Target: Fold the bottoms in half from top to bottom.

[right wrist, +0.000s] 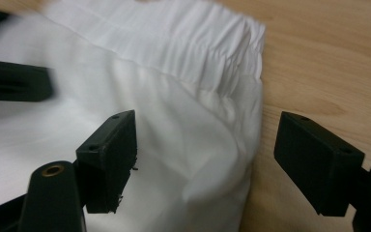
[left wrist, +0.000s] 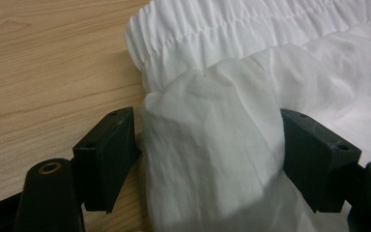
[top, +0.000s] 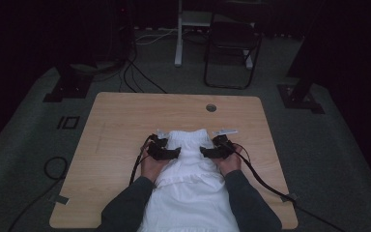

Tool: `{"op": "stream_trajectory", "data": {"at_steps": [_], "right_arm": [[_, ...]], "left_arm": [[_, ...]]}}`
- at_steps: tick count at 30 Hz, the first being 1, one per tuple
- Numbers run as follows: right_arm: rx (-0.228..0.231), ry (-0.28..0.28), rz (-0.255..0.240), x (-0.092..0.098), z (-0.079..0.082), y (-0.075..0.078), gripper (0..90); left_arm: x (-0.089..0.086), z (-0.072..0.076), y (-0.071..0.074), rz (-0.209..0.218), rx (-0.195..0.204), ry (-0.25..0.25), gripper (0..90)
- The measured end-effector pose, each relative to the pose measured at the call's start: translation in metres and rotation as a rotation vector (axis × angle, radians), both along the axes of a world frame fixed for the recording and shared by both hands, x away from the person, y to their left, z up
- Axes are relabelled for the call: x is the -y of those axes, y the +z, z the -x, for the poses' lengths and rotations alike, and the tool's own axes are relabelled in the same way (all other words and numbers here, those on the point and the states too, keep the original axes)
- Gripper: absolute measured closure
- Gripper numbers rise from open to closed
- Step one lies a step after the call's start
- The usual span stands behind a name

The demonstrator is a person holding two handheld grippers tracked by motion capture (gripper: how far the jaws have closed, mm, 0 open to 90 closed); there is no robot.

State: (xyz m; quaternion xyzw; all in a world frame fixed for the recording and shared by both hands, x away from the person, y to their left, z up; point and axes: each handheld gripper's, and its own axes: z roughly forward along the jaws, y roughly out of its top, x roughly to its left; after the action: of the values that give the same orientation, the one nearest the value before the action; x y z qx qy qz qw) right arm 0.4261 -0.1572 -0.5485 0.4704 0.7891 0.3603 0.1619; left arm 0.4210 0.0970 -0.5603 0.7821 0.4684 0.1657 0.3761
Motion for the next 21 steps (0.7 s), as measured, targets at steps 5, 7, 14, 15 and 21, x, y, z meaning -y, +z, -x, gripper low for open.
{"op": "stream_trajectory", "data": {"at_steps": [5, 7, 14, 15, 21], "right_arm": [[0.012, -0.02, 0.034, -0.005, -0.01, -0.011, 30.5], [0.026, 0.001, 0.039, -0.007, -0.01, -0.012, 35.5], [-0.01, 0.052, -0.056, -0.007, -0.015, -0.011, 77.2], [-0.036, 0.058, -0.081, -0.006, -0.017, -0.01, 80.5], [-0.063, 0.082, -0.186, 0.006, -0.026, 0.007, 83.2]], "left_arm": [[0.003, 0.002, -0.001, -0.036, 0.026, -0.006, 27.4], [0.006, 0.003, -0.001, -0.049, 0.039, -0.013, 32.0], [0.007, 0.002, 0.001, -0.03, 0.023, -0.014, 64.1], [0.007, 0.001, 0.001, -0.028, 0.016, -0.02, 69.4], [-0.003, -0.012, 0.026, 0.053, 0.016, -0.053, 82.6]]}}
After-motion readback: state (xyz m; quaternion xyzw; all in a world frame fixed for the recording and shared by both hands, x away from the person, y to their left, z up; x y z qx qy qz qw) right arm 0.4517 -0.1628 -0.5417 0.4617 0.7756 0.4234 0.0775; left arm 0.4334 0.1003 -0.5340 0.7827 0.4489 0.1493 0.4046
